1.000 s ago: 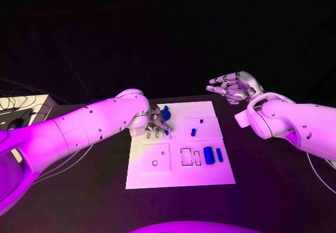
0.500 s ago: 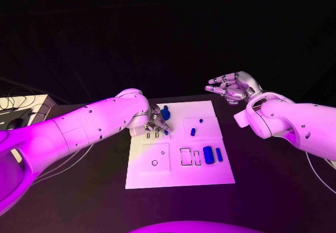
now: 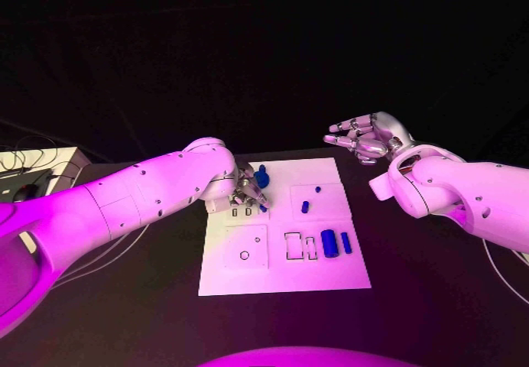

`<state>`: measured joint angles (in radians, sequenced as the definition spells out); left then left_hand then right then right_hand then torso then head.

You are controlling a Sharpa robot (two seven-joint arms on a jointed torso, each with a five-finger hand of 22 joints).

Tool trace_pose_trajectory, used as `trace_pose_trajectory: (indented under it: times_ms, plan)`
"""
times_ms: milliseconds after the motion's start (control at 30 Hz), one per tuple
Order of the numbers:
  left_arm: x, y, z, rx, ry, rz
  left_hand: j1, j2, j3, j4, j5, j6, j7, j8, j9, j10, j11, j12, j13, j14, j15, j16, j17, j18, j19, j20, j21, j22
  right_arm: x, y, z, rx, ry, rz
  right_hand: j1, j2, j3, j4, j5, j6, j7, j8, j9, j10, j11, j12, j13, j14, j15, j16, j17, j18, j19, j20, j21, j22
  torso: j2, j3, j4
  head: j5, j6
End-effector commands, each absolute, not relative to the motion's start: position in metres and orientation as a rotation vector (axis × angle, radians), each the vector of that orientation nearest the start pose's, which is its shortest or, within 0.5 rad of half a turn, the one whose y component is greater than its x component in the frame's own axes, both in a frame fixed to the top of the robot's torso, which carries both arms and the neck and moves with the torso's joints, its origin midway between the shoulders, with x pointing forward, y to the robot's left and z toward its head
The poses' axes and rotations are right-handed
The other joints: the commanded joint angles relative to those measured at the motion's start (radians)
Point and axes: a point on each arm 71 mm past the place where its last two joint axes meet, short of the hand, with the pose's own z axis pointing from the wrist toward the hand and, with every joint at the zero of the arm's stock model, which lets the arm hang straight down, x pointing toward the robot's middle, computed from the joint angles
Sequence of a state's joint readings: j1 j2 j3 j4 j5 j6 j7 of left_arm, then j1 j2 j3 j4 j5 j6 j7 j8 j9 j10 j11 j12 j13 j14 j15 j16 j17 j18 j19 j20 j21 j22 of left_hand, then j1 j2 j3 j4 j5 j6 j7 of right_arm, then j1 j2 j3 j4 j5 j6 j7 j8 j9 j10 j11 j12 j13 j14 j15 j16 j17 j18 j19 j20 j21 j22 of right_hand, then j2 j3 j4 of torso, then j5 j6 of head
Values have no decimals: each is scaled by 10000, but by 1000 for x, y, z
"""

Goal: Assemble the parts on the task board

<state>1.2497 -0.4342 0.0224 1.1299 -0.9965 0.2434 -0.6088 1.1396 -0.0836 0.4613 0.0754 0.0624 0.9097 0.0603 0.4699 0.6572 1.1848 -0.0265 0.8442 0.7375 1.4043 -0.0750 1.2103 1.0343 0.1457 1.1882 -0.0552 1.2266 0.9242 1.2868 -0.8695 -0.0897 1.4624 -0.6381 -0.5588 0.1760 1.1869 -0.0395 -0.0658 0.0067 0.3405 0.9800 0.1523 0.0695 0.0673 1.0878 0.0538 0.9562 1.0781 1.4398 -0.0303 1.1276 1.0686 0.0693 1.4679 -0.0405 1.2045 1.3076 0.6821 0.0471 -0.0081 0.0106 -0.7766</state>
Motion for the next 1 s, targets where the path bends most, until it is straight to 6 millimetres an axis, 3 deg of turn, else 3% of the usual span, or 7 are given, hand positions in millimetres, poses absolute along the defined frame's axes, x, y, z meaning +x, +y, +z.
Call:
trace_pose_trajectory:
  times_ms: [33,233,400,633,867,933,1000]
  plan:
    - [542,113,-209,-2097,24075,-4406,74,202,179,-221,-52,15,-51,-73,-6,-59,-15,-62,-9,-79,-29,-60,8,-35,-11,28,-44,29,510,-245,-152,5576,14398,9981,-46,52,-22,-56,68,-12,61,42,14,-10,-41,29,-6,-4,7,-2,15,106,807,-17,58,1789,1,3,-8,15,1]
    - [543,114,-210,-2143,24111,-4402,27,347,683,-678,-43,-25,-65,-56,28,-50,-28,-96,-8,-62,-41,-43,43,-45,1,12,-57,89,510,-245,-152,5577,14407,9980,-46,52,-22,-56,68,-12,61,42,14,-10,-41,29,-6,-4,7,-2,15,106,807,-17,58,1789,-1,6,-6,21,-2]
    - [543,115,-210,-2187,24150,-4463,-142,335,1404,-1065,-14,-80,-100,22,133,11,-18,-156,-32,-45,-40,-24,84,-53,15,-8,-65,163,510,-245,-153,5574,14424,9985,-46,52,-22,-56,68,-12,61,42,14,-10,-41,29,-6,-4,7,-2,15,106,807,-17,58,1789,5,2,-5,34,2]
    - [542,116,-210,-2502,24162,-4847,-406,350,2147,-1627,349,-40,-93,105,537,195,-83,-307,-80,54,-84,75,282,-123,100,-105,-30,335,510,-245,-153,5571,14446,9991,-46,52,-22,-56,68,-12,61,42,14,-10,-41,29,-6,-4,7,-2,15,106,807,-17,58,1789,2,3,-1,44,7]
    - [540,122,-207,-3446,23810,-5546,-622,-15,2135,-1809,2316,307,-202,141,835,462,-193,-436,-102,137,-165,172,494,-202,241,-249,54,495,510,-246,-154,5575,14456,9984,-46,52,-22,-56,68,-12,61,42,14,-10,-41,29,-6,-4,7,-2,15,106,807,-17,58,1789,2,0,16,89,6]
    - [538,124,-205,-3651,23662,-5681,-740,-99,2168,-1883,2761,424,-248,108,948,552,-234,-501,-101,142,-200,173,525,-236,293,-306,89,557,510,-246,-154,5577,14457,9980,-49,61,-25,-70,74,-5,58,44,15,-2,-43,37,1,-1,6,0,24,104,807,-18,70,1791,-3,-3,26,99,-1]
    - [536,127,-203,-3880,23468,-5809,-839,-143,2208,-1964,2981,529,-269,42,1064,627,-258,-561,-82,154,-219,182,561,-274,329,-355,113,608,510,-246,-154,5582,14460,9972,-52,74,-29,-91,83,4,55,46,16,10,-46,48,10,4,4,4,37,100,808,-20,87,1794,-3,-6,30,108,-5]
